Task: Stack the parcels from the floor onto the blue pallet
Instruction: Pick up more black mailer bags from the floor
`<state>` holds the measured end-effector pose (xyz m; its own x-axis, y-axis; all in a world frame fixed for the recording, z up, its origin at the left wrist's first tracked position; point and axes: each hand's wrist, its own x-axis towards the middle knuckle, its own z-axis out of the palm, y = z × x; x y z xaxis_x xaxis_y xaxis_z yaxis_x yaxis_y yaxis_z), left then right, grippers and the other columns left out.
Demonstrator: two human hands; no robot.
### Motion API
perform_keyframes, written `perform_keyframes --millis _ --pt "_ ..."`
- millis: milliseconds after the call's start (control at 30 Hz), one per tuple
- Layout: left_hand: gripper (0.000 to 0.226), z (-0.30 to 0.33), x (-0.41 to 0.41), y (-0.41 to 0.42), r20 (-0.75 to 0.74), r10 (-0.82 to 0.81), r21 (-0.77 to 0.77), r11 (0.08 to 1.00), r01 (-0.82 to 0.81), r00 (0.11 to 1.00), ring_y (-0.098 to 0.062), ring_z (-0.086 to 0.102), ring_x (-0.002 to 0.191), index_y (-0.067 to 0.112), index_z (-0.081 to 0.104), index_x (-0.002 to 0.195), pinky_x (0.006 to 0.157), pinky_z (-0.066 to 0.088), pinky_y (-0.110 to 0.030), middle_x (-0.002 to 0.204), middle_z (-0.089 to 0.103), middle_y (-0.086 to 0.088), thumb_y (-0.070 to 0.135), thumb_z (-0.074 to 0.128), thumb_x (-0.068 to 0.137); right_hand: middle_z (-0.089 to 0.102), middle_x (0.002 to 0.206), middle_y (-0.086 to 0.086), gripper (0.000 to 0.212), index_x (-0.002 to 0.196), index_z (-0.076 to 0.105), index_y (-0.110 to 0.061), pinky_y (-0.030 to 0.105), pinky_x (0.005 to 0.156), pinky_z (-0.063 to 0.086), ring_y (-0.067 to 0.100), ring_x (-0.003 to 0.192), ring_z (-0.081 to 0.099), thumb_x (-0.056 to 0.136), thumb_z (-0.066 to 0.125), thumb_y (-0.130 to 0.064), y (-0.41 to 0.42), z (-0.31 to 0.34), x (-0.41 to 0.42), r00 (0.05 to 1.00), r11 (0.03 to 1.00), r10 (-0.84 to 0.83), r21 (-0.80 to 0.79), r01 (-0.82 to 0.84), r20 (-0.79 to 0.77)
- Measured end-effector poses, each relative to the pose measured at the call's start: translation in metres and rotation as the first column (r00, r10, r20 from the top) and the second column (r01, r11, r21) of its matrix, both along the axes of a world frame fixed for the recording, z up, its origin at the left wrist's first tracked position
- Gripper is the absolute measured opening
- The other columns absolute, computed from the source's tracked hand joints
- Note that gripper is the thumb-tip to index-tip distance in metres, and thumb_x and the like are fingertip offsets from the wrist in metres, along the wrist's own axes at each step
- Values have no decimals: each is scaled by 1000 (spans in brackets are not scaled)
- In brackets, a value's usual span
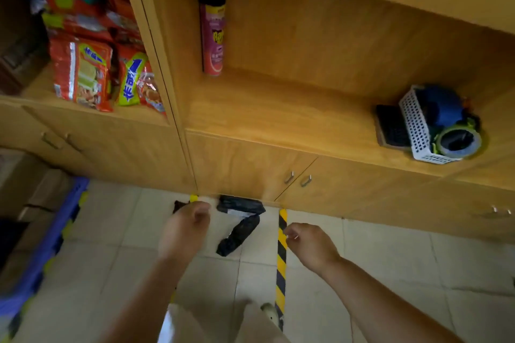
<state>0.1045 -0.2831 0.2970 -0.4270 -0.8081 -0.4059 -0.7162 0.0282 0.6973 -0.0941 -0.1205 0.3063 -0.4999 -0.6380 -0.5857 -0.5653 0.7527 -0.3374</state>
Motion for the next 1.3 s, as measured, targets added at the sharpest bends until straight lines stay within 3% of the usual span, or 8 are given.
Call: perform_keyframes --millis 167,333,533,700,833,967,1167,1300 --pt "23 -70 -7 24 28 218 22 975 -219 975 -8 57 84 25 66 111 64 42 -24 97 66 10 23 51 94 64 120 -2 28 119 63 -25 22 81 44 15 109 59 93 51 -24 -16 -87 -34 993 994 88 63 -94 82" --pt "16 -187 -7 28 58 411 108 903 -415 910 -17 60 77 27 66 101 61 40 -27 85 66 1 18 58 90 63 121 0 28 119 61 -22 26 84 47 18 109 59 95 46 -22 -50 -219 -51 980 981 145 113 -160 134" --pt "23 -343 -2 26 112 466 197 855 -479 878 -20 61 86 17 64 109 73 39 -29 89 65 1 11 63 87 59 128 0 32 123 59 -23 26 86 44 21 116 55 94 44 -22 -82 -379 -57 980 967 189 160 -198 69" --pt "26 -432 -3 28 145 406 236 871 -431 902 -13 60 94 27 61 115 79 45 -31 101 65 9 21 61 89 58 129 6 34 127 56 -21 31 87 46 26 117 54 94 48 -24 -119 -491 -67 965 964 254 91 -249 -59" --pt "29 -470 -13 12 82 347 215 909 -357 934 -4 58 94 27 59 119 70 42 -18 105 62 13 21 60 90 50 135 10 40 133 49 -16 35 96 41 29 125 44 93 50 -23 -146 -554 -76 919 943 333 94 -320 -211" --pt "31 -483 -21 -9 28 400 188 898 -398 916 -3 59 98 28 59 118 82 46 -23 108 63 14 21 60 88 45 138 12 41 134 44 -12 37 101 37 30 128 39 94 49 -23 -167 -597 -78 847 913 406 187 -362 -343" --pt "35 -488 -21 -13 206 323 93 933 -347 924 -3 54 98 30 52 126 79 45 -26 122 60 14 28 53 91 53 122 13 34 122 49 -10 35 85 44 30 111 53 93 52 -29 -182 -620 -70 623 757 653 394 -521 -430" --pt "38 -488 -16 -17 264 305 51 943 -330 915 -7 56 107 32 48 130 74 40 -23 127 58 12 31 50 92 53 121 11 33 119 52 -11 34 82 46 28 110 53 86 55 -6 -193 -620 -65 550 680 733 444 -584 -400"
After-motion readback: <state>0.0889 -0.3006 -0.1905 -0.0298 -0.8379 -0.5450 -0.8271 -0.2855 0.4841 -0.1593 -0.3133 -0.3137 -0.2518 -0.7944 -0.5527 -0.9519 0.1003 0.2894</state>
